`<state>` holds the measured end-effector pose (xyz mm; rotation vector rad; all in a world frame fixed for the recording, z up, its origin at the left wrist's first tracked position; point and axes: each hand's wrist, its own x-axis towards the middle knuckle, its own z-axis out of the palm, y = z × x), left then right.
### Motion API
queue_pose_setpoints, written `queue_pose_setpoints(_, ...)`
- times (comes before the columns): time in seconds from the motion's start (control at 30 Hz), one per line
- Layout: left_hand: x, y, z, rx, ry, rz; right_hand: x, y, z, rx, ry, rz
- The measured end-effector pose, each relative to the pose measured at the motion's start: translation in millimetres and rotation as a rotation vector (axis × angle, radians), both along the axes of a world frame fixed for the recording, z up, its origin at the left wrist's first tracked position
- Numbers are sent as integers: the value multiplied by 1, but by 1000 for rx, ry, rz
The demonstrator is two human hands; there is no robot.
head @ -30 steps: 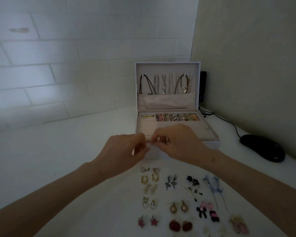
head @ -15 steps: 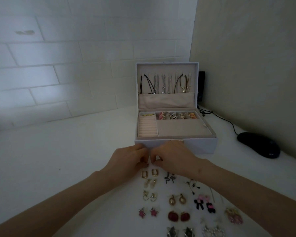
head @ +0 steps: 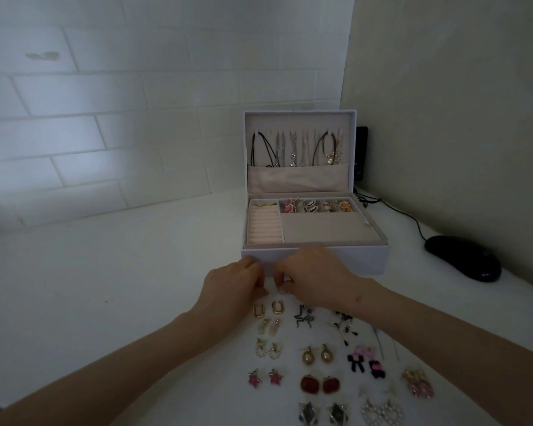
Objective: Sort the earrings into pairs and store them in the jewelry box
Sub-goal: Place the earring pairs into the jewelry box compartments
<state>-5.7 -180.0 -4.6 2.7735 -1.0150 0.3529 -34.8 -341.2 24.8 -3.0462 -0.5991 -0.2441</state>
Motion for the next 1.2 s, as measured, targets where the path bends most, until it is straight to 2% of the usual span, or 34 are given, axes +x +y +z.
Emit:
queue_pose_setpoints(0.33, 0, 2, -7, -14, 11, -28, 2, 2, 1, -45, 31, 0)
queue_pose_setpoints(0.73, 5, 14, -2, -212, 59, -108, 1, -12, 14, 31, 67, -46)
queue_pose_setpoints(0.93, 6, 13, -2, -245, 11, -257, 2, -7, 7, 10, 85, -66)
queue_pose_setpoints(1.2, 13, 12, -1, -378, 105, -231, 2, -9, 12, 18, 117, -76)
